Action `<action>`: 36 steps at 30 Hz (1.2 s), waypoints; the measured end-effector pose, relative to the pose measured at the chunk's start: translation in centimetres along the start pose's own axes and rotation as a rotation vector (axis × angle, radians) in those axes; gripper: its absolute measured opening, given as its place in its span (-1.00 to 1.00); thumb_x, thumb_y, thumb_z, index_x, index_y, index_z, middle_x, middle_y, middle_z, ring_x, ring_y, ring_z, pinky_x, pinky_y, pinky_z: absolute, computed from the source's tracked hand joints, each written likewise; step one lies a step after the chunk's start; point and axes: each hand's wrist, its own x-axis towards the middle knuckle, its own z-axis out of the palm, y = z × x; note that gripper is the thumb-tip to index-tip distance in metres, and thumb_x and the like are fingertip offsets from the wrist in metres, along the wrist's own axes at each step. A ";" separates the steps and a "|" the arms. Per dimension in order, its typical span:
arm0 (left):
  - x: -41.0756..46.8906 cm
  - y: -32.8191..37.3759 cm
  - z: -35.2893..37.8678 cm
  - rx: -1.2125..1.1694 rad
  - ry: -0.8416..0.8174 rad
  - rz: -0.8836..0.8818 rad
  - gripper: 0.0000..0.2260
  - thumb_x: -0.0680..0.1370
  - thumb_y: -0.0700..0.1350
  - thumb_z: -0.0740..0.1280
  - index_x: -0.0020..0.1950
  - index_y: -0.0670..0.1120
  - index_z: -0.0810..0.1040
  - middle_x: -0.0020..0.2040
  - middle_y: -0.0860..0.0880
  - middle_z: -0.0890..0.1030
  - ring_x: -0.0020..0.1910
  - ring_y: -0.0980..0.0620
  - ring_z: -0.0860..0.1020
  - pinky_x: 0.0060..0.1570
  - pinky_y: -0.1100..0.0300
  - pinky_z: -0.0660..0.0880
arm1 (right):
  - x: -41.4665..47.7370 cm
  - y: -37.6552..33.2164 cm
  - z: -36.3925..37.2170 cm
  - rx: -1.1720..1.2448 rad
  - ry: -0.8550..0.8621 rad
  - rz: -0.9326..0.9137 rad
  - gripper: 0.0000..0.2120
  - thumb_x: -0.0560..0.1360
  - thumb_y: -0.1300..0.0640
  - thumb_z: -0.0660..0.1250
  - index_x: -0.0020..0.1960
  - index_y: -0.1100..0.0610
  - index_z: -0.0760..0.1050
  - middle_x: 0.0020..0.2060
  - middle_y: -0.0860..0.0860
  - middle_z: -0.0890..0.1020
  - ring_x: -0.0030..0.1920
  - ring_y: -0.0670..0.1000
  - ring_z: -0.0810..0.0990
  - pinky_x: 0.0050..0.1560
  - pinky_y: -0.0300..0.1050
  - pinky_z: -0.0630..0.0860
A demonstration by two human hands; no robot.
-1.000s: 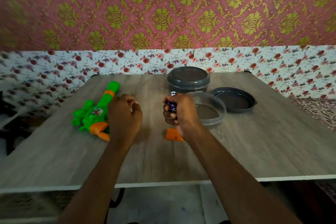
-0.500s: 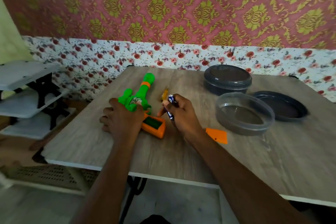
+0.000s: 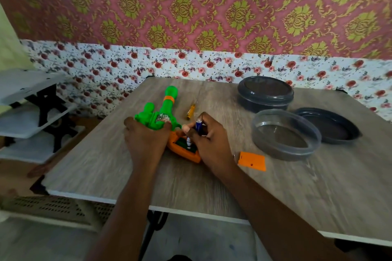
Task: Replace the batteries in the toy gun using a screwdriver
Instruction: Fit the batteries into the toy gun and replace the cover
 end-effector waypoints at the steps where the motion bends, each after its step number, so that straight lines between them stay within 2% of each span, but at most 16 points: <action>1: -0.1 0.2 -0.1 -0.018 -0.001 -0.023 -0.26 0.34 0.10 0.60 0.35 -0.21 0.39 0.27 -0.24 0.57 0.25 -0.24 0.55 0.12 0.05 0.48 | -0.1 0.1 -0.1 -0.015 0.007 -0.008 -0.70 0.52 0.14 0.50 -0.23 0.06 0.38 -0.34 -0.10 0.62 -0.27 -0.20 0.62 -0.27 -0.31 0.49; 3: -0.4 0.7 -0.5 -0.056 0.007 -0.062 -0.27 0.34 0.09 0.62 0.35 -0.19 0.39 0.27 -0.23 0.59 0.24 -0.22 0.57 0.11 0.06 0.48 | -0.2 0.1 -0.3 -0.019 0.009 -0.023 -0.72 0.50 0.14 0.52 -0.21 0.10 0.42 -0.31 -0.19 0.62 -0.21 -0.23 0.64 -0.21 -0.41 0.47; 5: -0.7 1.0 -0.7 -0.097 0.010 -0.101 -0.25 0.33 0.09 0.63 0.35 -0.17 0.38 0.27 -0.24 0.59 0.23 -0.23 0.58 0.13 0.04 0.49 | -0.4 0.0 -0.6 -0.016 0.014 -0.038 -0.73 0.49 0.15 0.53 -0.21 0.10 0.43 -0.26 -0.20 0.65 -0.15 -0.21 0.67 -0.16 -0.39 0.52; 7: -0.7 1.1 -0.7 -0.162 0.005 -0.139 -0.18 0.21 0.24 0.62 0.31 -0.17 0.46 0.17 -0.17 0.65 0.14 -0.20 0.63 0.09 0.04 0.54 | -0.5 -0.1 -0.9 -0.014 0.021 -0.055 -0.73 0.48 0.15 0.53 -0.22 0.03 0.44 -0.26 -0.23 0.67 -0.15 -0.20 0.68 -0.14 -0.34 0.56; 10: 0.2 0.6 -0.3 -0.241 0.040 -0.225 -0.13 0.00 0.41 0.52 0.12 -0.13 0.65 -0.02 -0.13 0.71 -0.05 -0.13 0.70 -0.03 -0.03 0.66 | -0.7 -0.1 -1.1 0.033 0.005 -0.102 -0.75 0.48 0.12 0.51 -0.21 0.03 0.43 -0.18 -0.15 0.73 -0.10 -0.14 0.73 -0.06 0.04 0.67; 11: 0.5 0.4 -0.1 -0.280 0.060 -0.262 -0.17 0.03 0.37 0.56 0.10 -0.16 0.66 -0.02 -0.16 0.71 -0.06 -0.15 0.70 -0.05 -0.08 0.66 | -0.7 -0.1 -1.1 0.017 0.000 -0.132 -0.77 0.49 0.07 0.48 -0.20 0.01 0.43 -0.16 -0.14 0.74 -0.05 -0.13 0.73 -0.03 0.16 0.65; 13: 0.2 1.1 -0.2 -0.366 0.067 -0.315 -0.27 0.14 0.22 0.65 0.12 -0.22 0.63 0.03 -0.23 0.68 -0.08 -0.16 0.68 -0.08 -0.10 0.67 | -0.8 -0.1 -1.2 -0.011 -0.004 -0.169 -0.80 0.49 0.00 0.45 -0.18 -0.03 0.44 -0.16 -0.17 0.73 0.01 -0.15 0.72 0.01 0.23 0.61; 15: 0.4 1.1 0.2 -0.516 0.007 -0.337 -0.40 0.28 0.03 0.67 0.15 -0.29 0.61 0.03 -0.27 0.68 -0.28 -0.05 0.65 -0.33 0.10 0.64 | -0.7 -0.1 -1.4 0.004 0.026 -0.182 -0.79 0.49 -0.02 0.46 -0.18 0.00 0.44 -0.20 -0.13 0.73 -0.04 -0.11 0.74 -0.08 0.20 0.62; 17: 0.1 1.3 0.8 -0.638 -0.042 -0.348 -0.53 0.40 -0.13 0.61 0.16 -0.37 0.59 -0.09 -0.28 0.67 -0.55 0.12 0.52 -0.61 0.31 0.41 | -0.5 0.0 -1.8 0.005 0.066 -0.182 -0.76 0.48 0.00 0.48 -0.18 0.07 0.46 -0.25 -0.08 0.72 -0.14 -0.06 0.74 -0.18 0.15 0.63; 18: 0.1 1.2 1.2 -0.666 -0.063 -0.361 -0.55 0.42 -0.13 0.59 0.17 -0.36 0.58 -0.17 -0.25 0.65 -0.61 0.15 0.48 -0.63 0.34 0.35 | -0.5 0.0 -2.0 0.016 0.080 -0.180 -0.75 0.48 0.05 0.51 -0.18 0.14 0.48 -0.25 -0.07 0.72 -0.16 -0.07 0.74 -0.19 0.10 0.65; 21: -0.1 0.8 2.3 -0.720 -0.094 -0.375 -0.44 0.39 0.01 0.58 0.27 -0.21 0.50 -0.05 -0.27 0.69 -0.51 0.05 0.56 -0.54 0.24 0.45 | -0.5 0.0 -2.5 0.095 0.095 -0.167 -0.77 0.48 0.21 0.52 -0.19 0.24 0.48 -0.22 -0.03 0.75 -0.15 -0.09 0.75 -0.17 -0.04 0.66; 23: -0.4 0.7 3.0 -0.767 -0.106 -0.383 -0.48 0.46 -0.01 0.54 0.35 -0.14 0.51 0.00 -0.23 0.71 -0.52 0.06 0.56 -0.56 0.26 0.43 | -0.5 -0.1 -2.8 0.089 0.093 -0.181 -0.78 0.50 0.14 0.49 -0.19 0.18 0.49 -0.24 -0.04 0.74 -0.15 -0.06 0.75 -0.15 0.03 0.67; 26: -0.8 0.8 3.6 -0.855 -0.122 -0.423 -0.55 0.49 0.00 0.52 0.35 -0.03 0.56 0.00 -0.15 0.74 -0.46 0.07 0.59 -0.58 0.28 0.38 | -0.6 -0.2 -3.2 0.033 0.123 -0.185 -0.80 0.54 0.16 0.45 -0.20 0.20 0.50 -0.29 -0.10 0.70 -0.19 -0.10 0.72 -0.23 -0.11 0.63; 30: -1.1 0.5 3.7 -0.947 -0.146 -0.440 -0.52 0.51 -0.05 0.50 0.41 -0.06 0.51 0.07 -0.16 0.73 -0.46 0.10 0.61 -0.59 0.31 0.38 | -0.7 -0.3 -3.4 -0.032 0.151 -0.216 -0.80 0.55 0.12 0.42 -0.19 0.17 0.51 -0.27 -0.03 0.71 -0.23 -0.07 0.70 -0.22 -0.01 0.62; 33: -1.6 0.7 3.2 -0.992 -0.186 -0.413 -0.51 0.54 -0.10 0.49 0.44 -0.09 0.48 0.14 -0.21 0.70 -0.39 0.07 0.66 -0.57 0.30 0.41 | -0.7 -0.3 -3.5 -0.068 0.124 -0.300 -0.82 0.57 0.13 0.41 -0.16 0.21 0.56 -0.23 -0.04 0.74 -0.21 -0.13 0.70 -0.25 -0.18 0.59; 36: -1.7 0.6 2.6 -1.033 -0.200 -0.394 -0.63 0.56 -0.14 0.46 0.36 -0.04 0.53 0.09 -0.17 0.73 -0.25 0.01 0.73 -0.49 0.21 0.56 | -1.0 -0.2 -3.4 -0.110 0.077 -0.360 -0.80 0.59 0.07 0.36 -0.10 0.19 0.61 -0.16 0.02 0.76 -0.20 -0.03 0.73 -0.25 0.01 0.61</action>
